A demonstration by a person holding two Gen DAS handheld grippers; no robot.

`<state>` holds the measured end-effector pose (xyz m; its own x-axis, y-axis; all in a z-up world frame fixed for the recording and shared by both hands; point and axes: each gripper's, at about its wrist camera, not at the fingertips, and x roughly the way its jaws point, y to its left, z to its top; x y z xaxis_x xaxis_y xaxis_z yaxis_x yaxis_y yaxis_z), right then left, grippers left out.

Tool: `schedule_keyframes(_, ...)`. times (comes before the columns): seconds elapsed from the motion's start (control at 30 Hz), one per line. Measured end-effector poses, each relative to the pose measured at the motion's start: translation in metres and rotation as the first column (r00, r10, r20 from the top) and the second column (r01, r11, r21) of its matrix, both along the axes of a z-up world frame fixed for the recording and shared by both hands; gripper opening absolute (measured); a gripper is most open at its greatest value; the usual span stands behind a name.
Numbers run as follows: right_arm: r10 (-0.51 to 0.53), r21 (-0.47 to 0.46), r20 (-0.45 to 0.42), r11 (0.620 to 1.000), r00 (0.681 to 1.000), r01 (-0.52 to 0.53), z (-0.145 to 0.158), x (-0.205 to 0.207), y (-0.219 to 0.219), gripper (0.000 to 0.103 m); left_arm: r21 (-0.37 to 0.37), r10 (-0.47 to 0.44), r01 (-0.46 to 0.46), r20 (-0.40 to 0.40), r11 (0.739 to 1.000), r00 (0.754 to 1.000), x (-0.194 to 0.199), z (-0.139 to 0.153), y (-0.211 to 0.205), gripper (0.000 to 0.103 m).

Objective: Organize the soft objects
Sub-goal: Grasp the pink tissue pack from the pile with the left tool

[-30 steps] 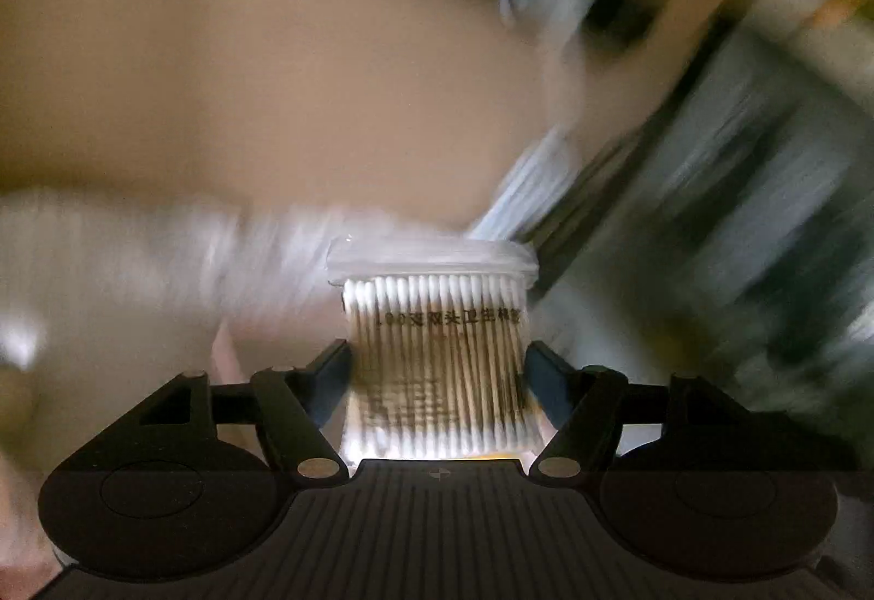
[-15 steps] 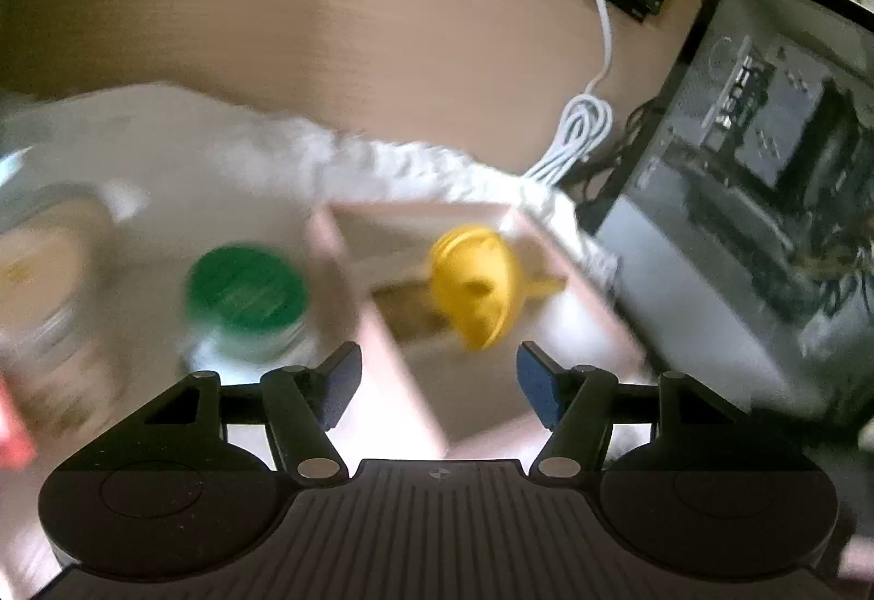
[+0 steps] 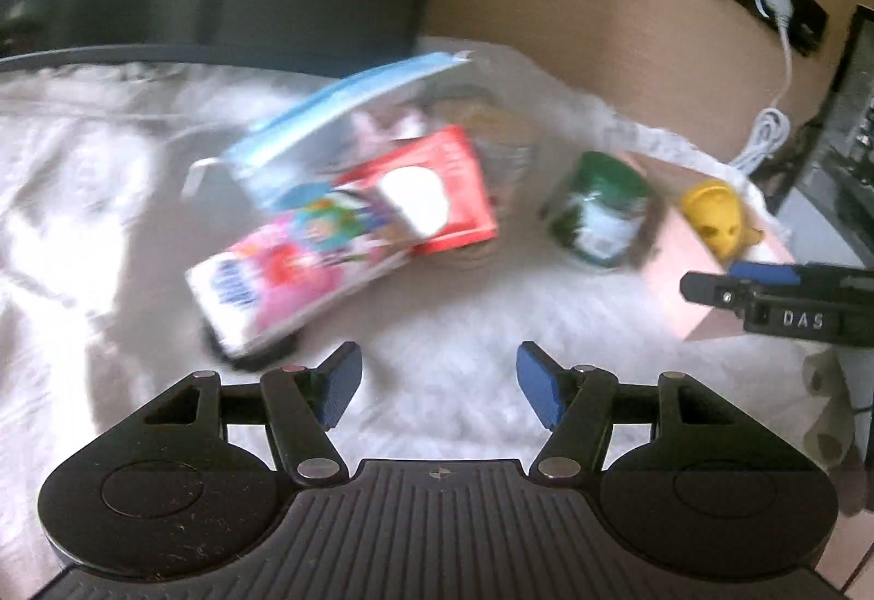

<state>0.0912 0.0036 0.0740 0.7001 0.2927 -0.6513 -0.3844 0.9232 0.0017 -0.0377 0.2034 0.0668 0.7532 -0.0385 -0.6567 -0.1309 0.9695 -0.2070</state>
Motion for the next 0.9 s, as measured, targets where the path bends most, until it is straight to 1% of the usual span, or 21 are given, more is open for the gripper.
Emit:
schedule_keyframes(0.07,0.03,-0.011,-0.002,0.999,1.0,-0.03,-0.001,-0.003,0.013,0.073,0.03,0.04,-0.04,0.009,0.999,0.999,-0.01,0.0,0.014,0.068)
schedule_keyframes(0.13,0.059,-0.012,-0.005,0.998,0.998,-0.059,-0.001,-0.008,0.023,0.073,0.035,0.083,-0.084,0.022,0.996,0.996,-0.015,0.001,0.03,0.068)
schedule_keyframes(0.2,0.092,-0.029,0.0,0.995,0.996,-0.092,-0.002,-0.014,0.032,0.073,0.044,0.095,-0.096,0.026,0.994,0.995,-0.016,0.004,0.045,0.068)
schedule_keyframes(0.27,0.116,-0.051,0.0,0.992,0.993,-0.116,-0.005,-0.017,0.041,0.073,0.076,0.03,-0.031,0.014,0.997,0.999,-0.004,0.008,0.052,0.068)
schedule_keyframes(0.33,0.127,-0.061,-0.005,0.99,0.992,-0.127,-0.006,-0.022,0.045,0.073,0.162,-0.061,0.059,0.012,0.985,0.998,0.011,0.013,0.05,0.068)
schedule_keyframes(0.4,0.127,-0.058,-0.016,0.99,0.992,-0.127,-0.008,-0.026,0.045,0.073,0.258,-0.166,0.166,-0.022,0.952,0.986,0.03,0.013,0.045,0.068)
schedule_keyframes(0.43,0.127,-0.055,-0.022,0.99,0.992,-0.128,-0.009,-0.028,0.045,0.073,0.28,-0.21,0.216,-0.054,0.935,0.976,0.041,0.011,0.044,0.069)
schedule_keyframes(0.47,0.127,-0.055,-0.026,0.99,0.992,-0.128,-0.01,-0.03,0.045,0.073,0.281,-0.233,0.249,-0.09,0.927,0.968,0.05,0.006,0.044,0.069)
schedule_keyframes(0.53,0.129,-0.057,-0.027,0.99,0.991,-0.13,-0.01,-0.034,0.043,0.073,0.271,-0.236,0.277,-0.175,0.922,0.956,0.071,-0.004,0.049,0.069)
schedule_keyframes(0.6,0.139,-0.058,-0.026,0.988,0.99,-0.14,-0.01,-0.039,0.039,0.073,0.308,-0.221,0.281,-0.214,0.909,0.951,0.084,-0.011,0.051,0.07)
schedule_keyframes(0.63,0.144,-0.061,-0.028,0.987,0.989,-0.146,-0.011,-0.041,0.037,0.073,0.312,-0.21,0.275,-0.228,0.909,0.951,0.09,-0.013,0.054,0.073)
schedule_keyframes(0.67,0.147,-0.066,-0.031,0.987,0.989,-0.149,-0.012,-0.042,0.036,0.073,0.293,-0.198,0.261,-0.227,0.92,0.953,0.095,-0.015,0.057,0.074)
schedule_keyframes(0.7,0.146,-0.072,-0.035,0.986,0.989,-0.148,-0.014,-0.043,0.034,0.073,0.254,-0.181,0.236,-0.222,0.938,0.958,0.098,-0.015,0.063,0.074)
schedule_keyframes(0.77,0.14,-0.078,-0.044,0.987,0.989,-0.143,-0.018,-0.042,0.033,0.073,0.204,-0.154,0.198,-0.213,0.959,0.965,0.1,-0.014,0.071,0.075)
schedule_keyframes(0.83,0.135,-0.076,-0.064,0.987,0.989,-0.139,-0.023,-0.04,0.032,0.073,0.181,-0.15,0.188,-0.202,0.965,0.968,0.097,-0.013,0.074,0.074)
schedule_keyframes(0.9,0.14,-0.078,-0.075,0.986,0.987,-0.146,-0.027,-0.037,0.035,0.073,0.177,-0.162,0.199,-0.203,0.964,0.966,0.095,-0.016,0.072,0.073)
